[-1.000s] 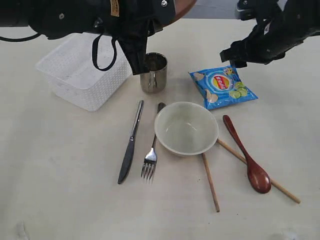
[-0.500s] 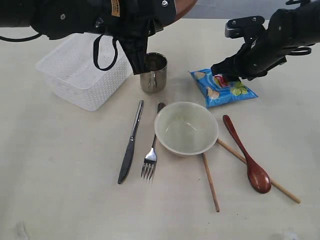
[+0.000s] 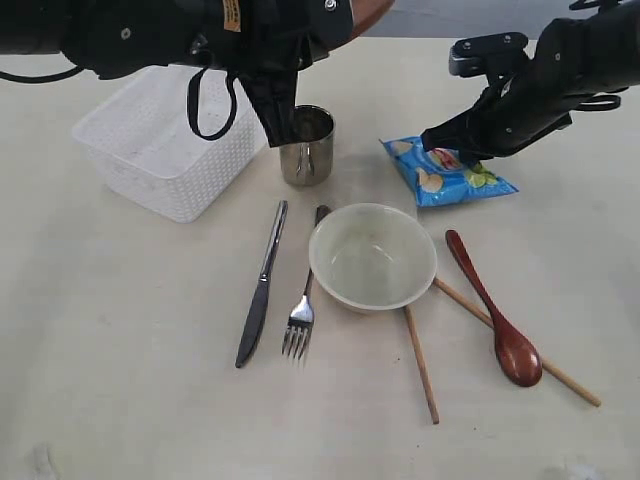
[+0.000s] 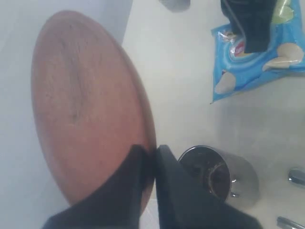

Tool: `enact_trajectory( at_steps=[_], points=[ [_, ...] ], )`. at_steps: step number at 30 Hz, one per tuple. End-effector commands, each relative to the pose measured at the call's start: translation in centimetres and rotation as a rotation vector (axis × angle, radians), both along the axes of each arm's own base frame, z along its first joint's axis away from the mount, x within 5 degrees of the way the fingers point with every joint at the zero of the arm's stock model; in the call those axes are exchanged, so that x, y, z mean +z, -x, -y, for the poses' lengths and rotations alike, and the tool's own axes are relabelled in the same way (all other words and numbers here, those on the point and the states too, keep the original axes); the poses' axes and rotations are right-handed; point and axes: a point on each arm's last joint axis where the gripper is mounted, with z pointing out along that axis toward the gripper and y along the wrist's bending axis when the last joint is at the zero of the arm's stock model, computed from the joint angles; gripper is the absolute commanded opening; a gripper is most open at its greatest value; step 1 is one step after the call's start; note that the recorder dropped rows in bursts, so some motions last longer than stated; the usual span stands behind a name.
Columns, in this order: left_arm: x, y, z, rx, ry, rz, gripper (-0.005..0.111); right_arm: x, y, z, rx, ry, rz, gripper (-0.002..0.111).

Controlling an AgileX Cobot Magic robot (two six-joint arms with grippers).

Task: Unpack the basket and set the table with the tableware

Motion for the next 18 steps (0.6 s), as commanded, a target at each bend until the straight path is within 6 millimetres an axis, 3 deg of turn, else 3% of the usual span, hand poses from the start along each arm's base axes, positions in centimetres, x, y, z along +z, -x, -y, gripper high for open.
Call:
enact_trajectory(
  at_steps=[1,5,9,18],
  points=[
    [0.4,-0.1,0.5,-0.013,0.035,0.032,0.0,-0.4,0.0,0.2,0.024,0.02,-0.015,0.0],
    [-0.7,-0.5,1.0,-0.021,0.034,0.025,0.0,0.7,0.0,0.4,0.027,0.02,0.017,0.0],
    [-1.8,-0.7,1.9,-0.042,0.034,0.026,0.0,3.2,0.1,0.4,0.028,0.01,0.078,0.0],
    [-2.2,-0.2,4.1,-0.102,0.034,0.039,0.0,6.3,0.4,1.3,0.028,0.02,0.157,0.0]
  ],
)
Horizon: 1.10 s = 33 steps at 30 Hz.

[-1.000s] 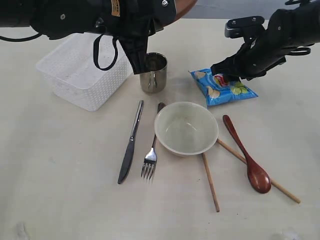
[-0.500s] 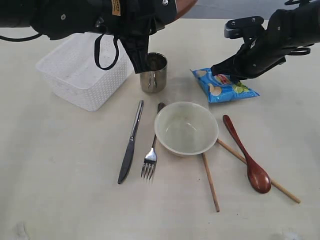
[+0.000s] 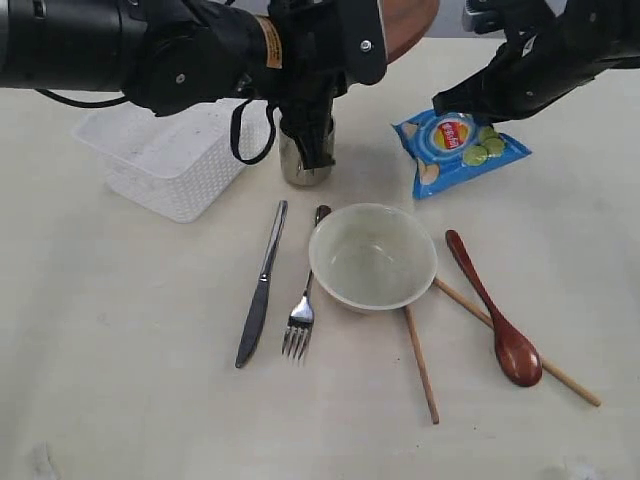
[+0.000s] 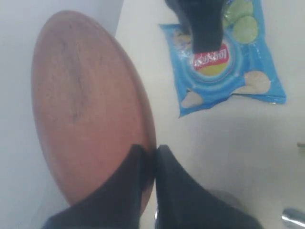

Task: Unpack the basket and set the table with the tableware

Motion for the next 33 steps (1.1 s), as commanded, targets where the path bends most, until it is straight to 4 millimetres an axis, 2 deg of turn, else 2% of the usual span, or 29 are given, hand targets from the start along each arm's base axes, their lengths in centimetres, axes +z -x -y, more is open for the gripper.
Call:
enact_trajectory(
  at_steps=[1,8,11,17,20,28,33],
  points=[
    [0.3,0.0,1.3,-0.027,0.008,0.018,0.0,1.5,0.0,1.3,-0.02,0.007,0.036,0.0],
    [-2.4,-1.1,2.8,-0.038,-0.021,-0.015,0.0,4.1,0.3,5.0,-0.132,-0.009,0.078,0.0],
    [-3.5,-1.3,3.6,-0.048,-0.036,-0.029,0.0,5.4,0.7,5.9,-0.159,-0.014,0.104,0.0],
    [-4.0,-0.3,6.3,-0.11,-0.054,-0.028,0.0,7.2,1.2,6.1,-0.163,-0.022,0.159,0.0],
    [-5.0,-0.1,7.5,-0.137,-0.121,-0.046,0.0,7.6,1.3,6.1,-0.163,-0.023,0.169,0.0],
    [-8.7,-1.4,8.8,-0.131,-0.203,-0.11,0.0,8.7,1.6,6.1,-0.16,-0.025,0.213,0.0],
    [-9.4,-1.8,9.2,-0.131,-0.214,-0.115,0.0,9.6,2.0,6.2,-0.162,-0.032,0.237,0.0]
  ],
)
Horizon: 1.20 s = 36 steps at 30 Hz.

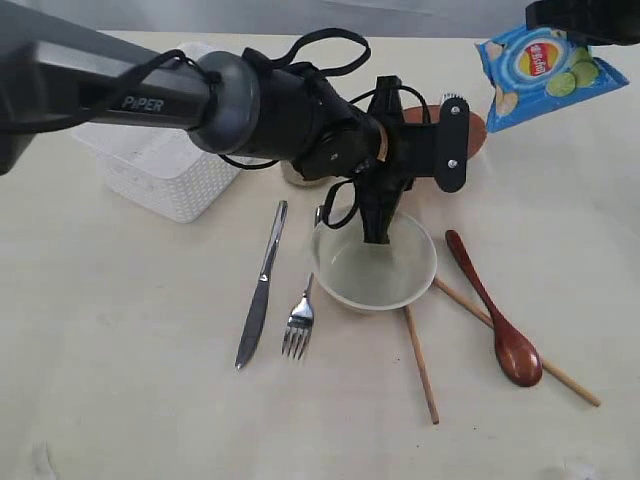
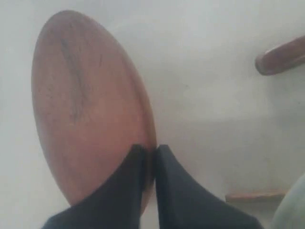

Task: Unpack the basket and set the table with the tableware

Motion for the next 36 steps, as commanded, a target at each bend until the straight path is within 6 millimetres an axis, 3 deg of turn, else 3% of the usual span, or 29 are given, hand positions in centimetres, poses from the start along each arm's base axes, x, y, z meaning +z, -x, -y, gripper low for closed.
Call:
enact_trajectory(
  at_steps=[1,12,36],
  points=[
    [0.26,-0.39,0.57,-0.009,0.015,0.021,0.0,1.21,0.32,0.18,-0.009,-0.009,0.046,0.0],
    [-0.3,-0.28,-0.04,-0.016,-0.093,-0.001,0.0,1.29,0.38,0.09,-0.011,-0.018,0.046,0.0],
    [-0.4,0.01,0.06,-0.016,-0.104,-0.012,0.0,1.19,0.47,0.09,-0.011,-0.017,0.031,0.0]
  ],
)
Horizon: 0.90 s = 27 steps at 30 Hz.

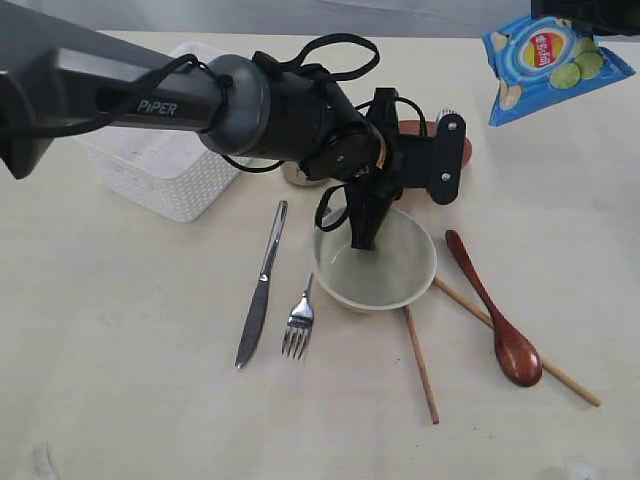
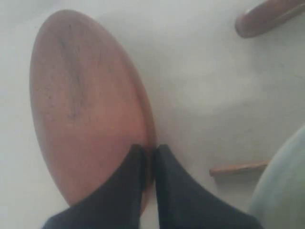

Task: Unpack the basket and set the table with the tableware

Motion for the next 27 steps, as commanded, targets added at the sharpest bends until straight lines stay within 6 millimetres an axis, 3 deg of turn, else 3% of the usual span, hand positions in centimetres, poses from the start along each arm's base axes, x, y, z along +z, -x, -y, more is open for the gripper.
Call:
enact_trajectory(
  at_steps=[1,4,7,9,18,27],
  points=[
    [0.4,0.2,0.3,-0.006,-0.006,0.002,0.0,0.3,0.1,0.1,-0.004,-0.001,0.007,0.0],
    [0.4,0.2,0.2,-0.005,-0.008,0.001,0.003,0.3,0.1,0.1,-0.004,-0.001,0.004,0.0],
    [0.4,0.2,0.3,-0.006,-0.006,0.002,0.034,0.3,0.1,0.1,-0.004,-0.001,0.004,0.0],
    [0.4,0.2,0.2,-0.003,-0.008,-0.001,0.042,0.3,0.1,0.1,-0.002,0.0,0.004,0.0],
    [2.2,0.3,0.1,0.016,0.031,0.012,0.042,0.1,0.1,-0.1,-0.001,-0.032,-0.007,0.0],
    [3.7,0.6,-0.5,0.038,0.009,0.0,0.042,-1.8,-0.6,-3.5,0.11,-0.046,-0.033,0.0]
  ],
)
